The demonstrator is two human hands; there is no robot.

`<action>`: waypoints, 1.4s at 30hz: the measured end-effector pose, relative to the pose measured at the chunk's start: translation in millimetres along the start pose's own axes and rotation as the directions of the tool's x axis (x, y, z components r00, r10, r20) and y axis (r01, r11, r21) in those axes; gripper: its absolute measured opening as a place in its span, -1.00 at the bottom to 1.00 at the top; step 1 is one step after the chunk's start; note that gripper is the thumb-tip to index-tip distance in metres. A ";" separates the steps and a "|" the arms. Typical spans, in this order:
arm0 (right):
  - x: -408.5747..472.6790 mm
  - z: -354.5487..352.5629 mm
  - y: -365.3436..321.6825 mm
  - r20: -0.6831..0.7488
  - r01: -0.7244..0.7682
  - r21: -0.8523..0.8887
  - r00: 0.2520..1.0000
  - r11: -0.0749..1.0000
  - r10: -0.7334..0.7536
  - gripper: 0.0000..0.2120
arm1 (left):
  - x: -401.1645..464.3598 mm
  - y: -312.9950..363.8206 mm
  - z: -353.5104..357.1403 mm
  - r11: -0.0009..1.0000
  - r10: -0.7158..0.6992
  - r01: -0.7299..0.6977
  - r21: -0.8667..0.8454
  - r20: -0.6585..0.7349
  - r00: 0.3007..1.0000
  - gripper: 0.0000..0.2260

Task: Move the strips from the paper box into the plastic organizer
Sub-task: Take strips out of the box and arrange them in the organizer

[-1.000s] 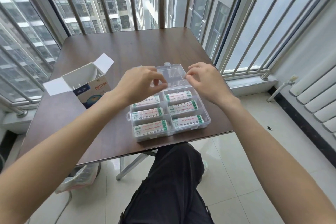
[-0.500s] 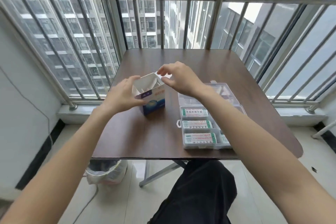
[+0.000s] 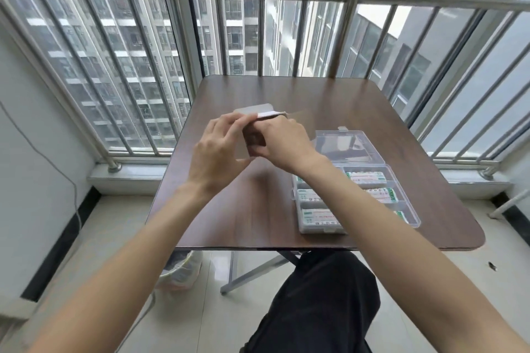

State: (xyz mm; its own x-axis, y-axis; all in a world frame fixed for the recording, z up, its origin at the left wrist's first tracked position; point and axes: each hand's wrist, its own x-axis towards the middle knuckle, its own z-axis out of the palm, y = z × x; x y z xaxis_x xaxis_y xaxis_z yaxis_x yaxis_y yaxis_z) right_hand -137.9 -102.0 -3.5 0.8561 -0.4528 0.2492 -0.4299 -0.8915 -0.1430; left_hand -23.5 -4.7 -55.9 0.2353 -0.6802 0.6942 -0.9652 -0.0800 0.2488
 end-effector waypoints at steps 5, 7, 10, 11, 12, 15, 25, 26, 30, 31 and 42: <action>-4.5 4.9 3.7 -0.095 -0.002 -0.025 0.995 1.000 0.000 -0.73 | -3.3 8.0 5.5 0.999 -0.028 0.029 -0.016 0.047 0.998 -0.37; -8.3 1.9 10.3 -0.176 0.005 0.087 0.984 0.996 0.011 -0.75 | -3.1 7.6 4.9 0.999 -0.050 0.051 -0.019 0.069 0.996 -0.33; -14.0 -2.4 19.1 -0.230 0.031 0.255 0.973 0.966 0.030 -0.78 | -2.5 3.8 4.7 0.997 -0.077 0.079 -0.019 0.094 0.993 -0.30; -14.9 -2.1 20.1 -0.206 0.048 0.268 0.978 0.962 0.009 -0.81 | -2.3 3.1 5.3 0.996 -0.084 0.085 -0.014 0.099 0.992 -0.31; -14.7 -0.8 20.4 -0.176 0.068 0.267 0.984 0.961 -0.021 -0.83 | -2.1 3.2 5.5 0.996 -0.086 0.087 -0.006 0.100 0.991 -0.31; -11.7 3.5 20.4 -0.066 0.079 0.251 0.996 0.965 -0.064 -0.85 | -1.3 6.2 4.7 0.998 -0.067 0.068 -0.006 0.084 0.994 -0.34; -14.1 17.7 19.9 -0.141 0.065 0.359 0.990 0.931 -0.015 -0.81 | -6.7 6.9 -1.1 0.999 -0.047 0.045 0.031 0.088 0.995 -0.32; -15.3 16.3 20.4 -0.189 0.064 0.399 0.982 0.915 0.014 -0.79 | -6.7 5.1 -1.7 0.998 -0.059 0.056 0.032 0.093 0.994 -0.31; -15.1 12.3 20.2 -0.321 0.118 0.489 0.946 0.864 0.052 -0.72 | -6.0 1.4 -2.4 0.990 -0.143 0.144 -0.004 0.105 0.984 -0.31; -13.2 12.6 20.7 -0.331 0.118 0.504 0.941 0.855 0.065 -0.71 | -5.2 0.9 -2.5 0.985 -0.171 0.174 -0.019 0.108 0.979 -0.31; 8.7 10.7 35.7 -0.165 -0.077 0.871 0.885 0.485 0.436 -0.77 | 6.6 -23.2 -7.4 0.870 -0.446 0.486 -0.079 0.293 0.846 -0.23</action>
State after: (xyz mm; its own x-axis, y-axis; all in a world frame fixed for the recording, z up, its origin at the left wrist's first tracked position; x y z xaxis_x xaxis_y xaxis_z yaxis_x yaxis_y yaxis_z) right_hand -142.7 -137.6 -16.7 0.5229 -0.7918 0.3158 -0.0242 -0.3841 -0.9230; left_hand 1.3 -1.9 -52.0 0.5958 -0.7534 0.2781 -0.7168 -0.3426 0.6074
